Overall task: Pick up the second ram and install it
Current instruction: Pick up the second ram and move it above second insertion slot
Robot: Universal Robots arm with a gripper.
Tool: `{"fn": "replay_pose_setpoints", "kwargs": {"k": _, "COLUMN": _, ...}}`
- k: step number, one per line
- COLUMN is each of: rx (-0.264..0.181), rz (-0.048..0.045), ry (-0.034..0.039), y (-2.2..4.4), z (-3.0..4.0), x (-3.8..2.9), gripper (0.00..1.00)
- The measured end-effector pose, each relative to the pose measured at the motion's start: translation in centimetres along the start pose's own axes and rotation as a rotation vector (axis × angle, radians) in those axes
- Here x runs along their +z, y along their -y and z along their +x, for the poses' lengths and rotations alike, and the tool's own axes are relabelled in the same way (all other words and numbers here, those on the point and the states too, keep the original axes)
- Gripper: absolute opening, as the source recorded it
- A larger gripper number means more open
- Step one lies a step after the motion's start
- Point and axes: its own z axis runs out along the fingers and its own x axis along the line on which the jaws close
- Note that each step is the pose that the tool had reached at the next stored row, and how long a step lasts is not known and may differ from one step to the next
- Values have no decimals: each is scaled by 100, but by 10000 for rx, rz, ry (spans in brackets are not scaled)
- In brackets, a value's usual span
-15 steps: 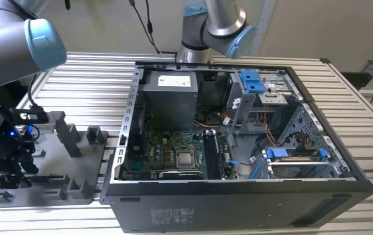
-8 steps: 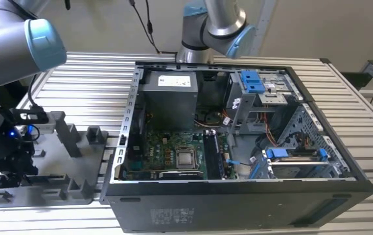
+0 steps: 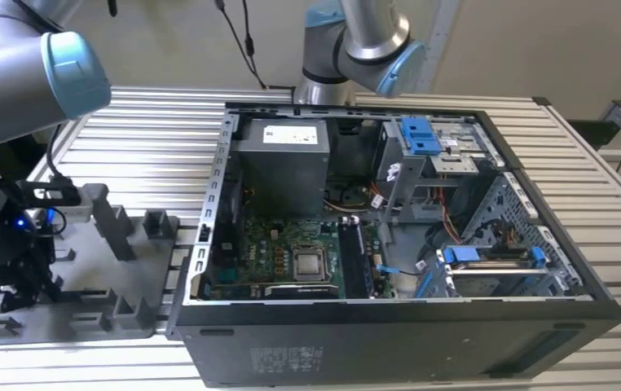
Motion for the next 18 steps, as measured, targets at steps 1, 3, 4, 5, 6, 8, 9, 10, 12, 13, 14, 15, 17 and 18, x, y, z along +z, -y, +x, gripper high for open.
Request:
{"fn": "replay_pose_setpoints", "kwargs": {"k": 1, "rx": 0, "rz": 0, "ry": 0, "y": 0, "z": 0, "x": 0, "gripper": 14}}
{"fn": "replay_pose_setpoints", "kwargs": {"k": 3, "rx": 0, "rz": 0, "ry": 0, "y": 0, "z": 0, "x": 1, "gripper": 14}}
{"fn": "replay_pose_setpoints", "kwargs": {"k": 4, "rx": 0, "rz": 0, "ry": 0, "y": 0, "z": 0, "x": 1, "gripper": 14}}
{"fn": "replay_pose_setpoints", "kwargs": {"k": 5, "rx": 0, "rz": 0, "ry": 0, "y": 0, "z": 0, "x": 2, "gripper": 14}}
{"fn": "replay_pose_setpoints", "kwargs": {"k": 6, "rx": 0, "rz": 0, "ry": 0, "y": 0, "z": 0, "x": 2, "gripper": 14}}
{"fn": "replay_pose_setpoints", "kwargs": {"k": 8, "rx": 0, "rz": 0, "ry": 0, "y": 0, "z": 0, "x": 3, "gripper": 14}}
{"fn": "replay_pose_setpoints", "kwargs": {"k": 9, "rx": -1, "rz": 0, "ry": 0, "y": 0, "z": 0, "x": 3, "gripper": 14}}
{"fn": "replay_pose_setpoints", "kwargs": {"k": 10, "rx": 0, "rz": 0, "ry": 0, "y": 0, "z": 0, "x": 4, "gripper": 14}}
{"fn": "replay_pose_setpoints", "kwargs": {"k": 12, "rx": 0, "rz": 1, "ry": 0, "y": 0, "z": 0, "x": 5, "gripper": 14}}
{"fn": "replay_pose_setpoints", "kwargs": {"k": 13, "rx": 0, "rz": 0, "ry": 0, "y": 0, "z": 0, "x": 5, "gripper": 14}}
{"fn": "replay_pose_setpoints", "kwargs": {"k": 14, "rx": -1, "rz": 0, "ry": 0, "y": 0, "z": 0, "x": 5, "gripper": 14}}
{"fn": "replay_pose_setpoints", "kwargs": {"k": 15, "rx": -1, "rz": 0, "ry": -1, "y": 0, "z": 0, "x": 5, "gripper": 14}}
{"fn": "replay_pose_setpoints", "kwargs": {"k": 17, "rx": -1, "rz": 0, "ry": 0, "y": 0, "z": 0, "x": 6, "gripper": 14}}
{"fn": "replay_pose_setpoints", "kwargs": {"k": 18, "rx": -1, "rz": 0, "ry": 0, "y": 0, "z": 0, "x": 6, "gripper": 14}}
